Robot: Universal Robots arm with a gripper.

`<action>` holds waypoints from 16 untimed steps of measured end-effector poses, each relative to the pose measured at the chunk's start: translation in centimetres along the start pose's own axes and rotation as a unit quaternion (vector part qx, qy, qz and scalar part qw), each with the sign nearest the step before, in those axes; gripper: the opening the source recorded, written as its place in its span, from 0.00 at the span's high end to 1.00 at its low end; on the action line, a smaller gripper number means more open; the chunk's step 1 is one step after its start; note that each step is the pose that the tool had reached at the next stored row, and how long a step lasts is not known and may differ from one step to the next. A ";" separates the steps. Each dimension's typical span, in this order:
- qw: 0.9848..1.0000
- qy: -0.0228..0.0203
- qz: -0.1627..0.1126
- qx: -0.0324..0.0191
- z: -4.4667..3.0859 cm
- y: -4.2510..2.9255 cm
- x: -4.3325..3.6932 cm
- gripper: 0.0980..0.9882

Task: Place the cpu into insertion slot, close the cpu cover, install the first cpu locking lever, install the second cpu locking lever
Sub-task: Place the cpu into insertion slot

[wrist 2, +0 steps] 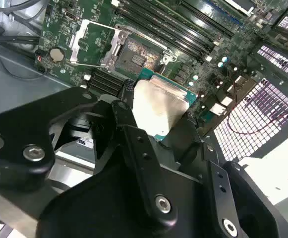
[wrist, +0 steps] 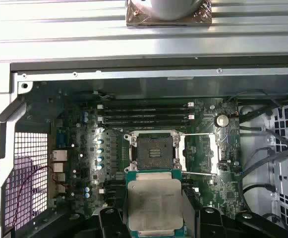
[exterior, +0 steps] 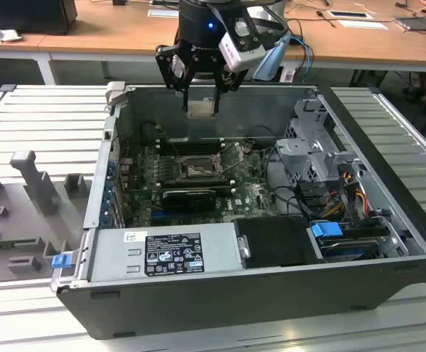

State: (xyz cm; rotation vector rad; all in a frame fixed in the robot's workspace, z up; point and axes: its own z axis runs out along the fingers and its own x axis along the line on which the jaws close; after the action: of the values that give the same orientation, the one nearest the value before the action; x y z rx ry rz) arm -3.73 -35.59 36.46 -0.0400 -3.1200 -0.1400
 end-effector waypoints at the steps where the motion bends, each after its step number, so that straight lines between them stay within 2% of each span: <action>1: 1.000 0.000 0.003 0.000 0.00 0.00 0.00 0.51; 4: 1.000 -0.002 0.018 0.000 0.00 0.00 0.01 0.51; 13: 1.000 -0.002 0.022 0.000 0.22 -0.08 0.01 0.51; 16: 0.999 -0.003 0.034 -0.001 0.25 -0.08 0.01 0.51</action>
State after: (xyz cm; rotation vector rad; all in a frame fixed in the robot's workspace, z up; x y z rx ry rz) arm -3.74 -35.65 36.20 -0.1476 -3.1197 -0.1411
